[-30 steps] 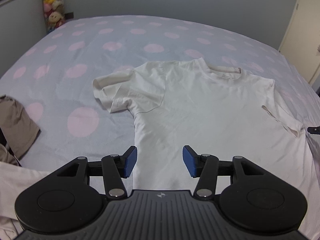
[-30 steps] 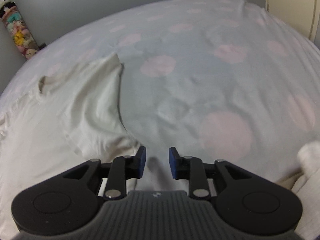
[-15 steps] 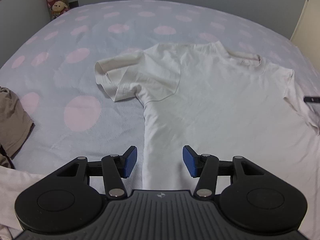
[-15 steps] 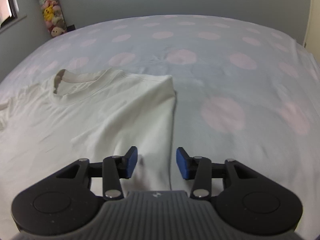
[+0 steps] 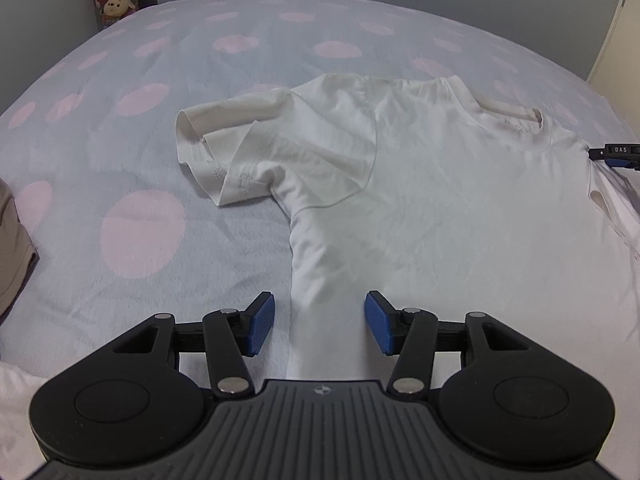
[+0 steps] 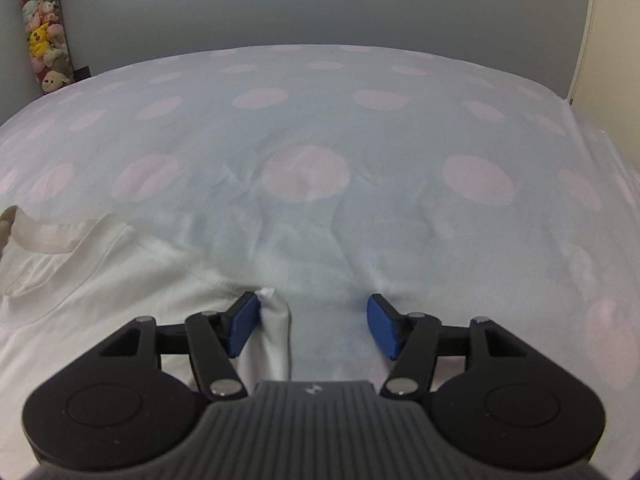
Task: Fold clothes
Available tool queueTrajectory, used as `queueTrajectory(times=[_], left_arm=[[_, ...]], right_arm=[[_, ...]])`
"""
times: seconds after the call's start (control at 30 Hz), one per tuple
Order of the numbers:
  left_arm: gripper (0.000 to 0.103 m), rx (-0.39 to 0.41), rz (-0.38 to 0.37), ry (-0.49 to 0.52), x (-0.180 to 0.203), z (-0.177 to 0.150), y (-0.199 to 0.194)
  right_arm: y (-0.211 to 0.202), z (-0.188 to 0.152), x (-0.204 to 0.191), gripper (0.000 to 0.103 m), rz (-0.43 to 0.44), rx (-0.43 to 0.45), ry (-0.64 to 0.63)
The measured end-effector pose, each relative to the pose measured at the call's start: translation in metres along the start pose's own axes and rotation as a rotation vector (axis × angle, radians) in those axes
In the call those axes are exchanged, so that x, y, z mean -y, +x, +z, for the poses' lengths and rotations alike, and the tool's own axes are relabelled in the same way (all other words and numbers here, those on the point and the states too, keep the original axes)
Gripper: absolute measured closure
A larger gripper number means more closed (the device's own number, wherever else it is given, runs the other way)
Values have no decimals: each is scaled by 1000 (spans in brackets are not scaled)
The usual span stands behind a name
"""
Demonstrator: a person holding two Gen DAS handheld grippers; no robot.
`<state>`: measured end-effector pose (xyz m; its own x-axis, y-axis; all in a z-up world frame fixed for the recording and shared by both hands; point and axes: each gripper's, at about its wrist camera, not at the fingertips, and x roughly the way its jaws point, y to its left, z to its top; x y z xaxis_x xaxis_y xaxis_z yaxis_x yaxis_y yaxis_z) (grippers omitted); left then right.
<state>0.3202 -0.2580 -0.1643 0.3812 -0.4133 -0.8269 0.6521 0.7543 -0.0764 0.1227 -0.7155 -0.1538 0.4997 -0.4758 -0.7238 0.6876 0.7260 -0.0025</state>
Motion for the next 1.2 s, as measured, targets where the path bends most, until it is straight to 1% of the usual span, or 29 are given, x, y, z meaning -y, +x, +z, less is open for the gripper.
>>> queueTrajectory(times=[0.07,0.1,0.13,0.2,0.27,0.4,0.43,0.47,0.5,0.53,0.57,0.63,0.7,0.73,0.77,0.8,0.83,0.9,0.93,0.97,1.0,1.03,1.1,1.2], left_arm=[[54,7,-1,-5,-1,0,-2],[54,11,-1,-8,-1,0,-3],[54,14,-2,-12,-2,0,-4],[54,12,-2,-22,-3,-4,-5],[54,10,-2,-28,-2,-6,-9],[54,16,-6,-31,4,-9,-21],[54,17,-7,-31,5,-9,-24],[54,18,-8,-32,7,-10,-27],[54,20,-9,-33,8,-10,-30],[54,24,-7,-20,11,-11,-35],[54,29,-3,-3,14,-11,-40],[54,36,1,24,18,-12,-49],[53,38,7,41,21,-13,-55],[52,35,10,44,21,-14,-56],[52,33,14,46,21,-14,-57],[52,30,20,40,21,-15,-57],[52,28,21,26,19,-16,-57],[52,24,21,-6,16,-17,-57],[52,24,21,-10,16,-17,-58],[52,25,21,-9,15,-18,-59],[52,26,20,-8,14,-18,-61],[52,27,20,-7,13,-18,-62],[52,31,29,2,12,-19,-64],[52,48,33,-20,4,-18,-67]], right_arm=[[-8,3,1,41,-20,2,-18],[-16,2,4,44,-26,12,-18],[-25,0,8,55,-32,22,-19],[-49,-8,12,69,15,40,-34],[-69,-21,14,69,78,15,-64],[-89,-57,13,68,117,-44,-117],[-88,-65,15,71,134,-76,-121],[-87,-74,16,74,129,-90,-133],[-87,-78,18,86,105,-87,-144],[-86,-82,21,103,80,-84,-155],[-84,-83,27,103,52,-91,-129],[-85,-78,47,103,59,-89,-3],[-93,-76,54,101,69,-71,39],[-99,-76,54,94,96,-58,48],[-105,-77,54,91,130,-52,62],[-111,-79,53,73,163,-47,76],[-112,-82,48,62,176,-52,69],[-115,-88,39,67,201,-63,54],[-112,-93,34,75,204,-81,28],[-111,-98,31,89,182,-86,2],[-109,-103,29,99,160,-90,-24],[-108,-107,27,103,139,-95,-48],[-108,-107,33,103,114,-90,-18],[-113,-108,40,103,38,-78,-8]])
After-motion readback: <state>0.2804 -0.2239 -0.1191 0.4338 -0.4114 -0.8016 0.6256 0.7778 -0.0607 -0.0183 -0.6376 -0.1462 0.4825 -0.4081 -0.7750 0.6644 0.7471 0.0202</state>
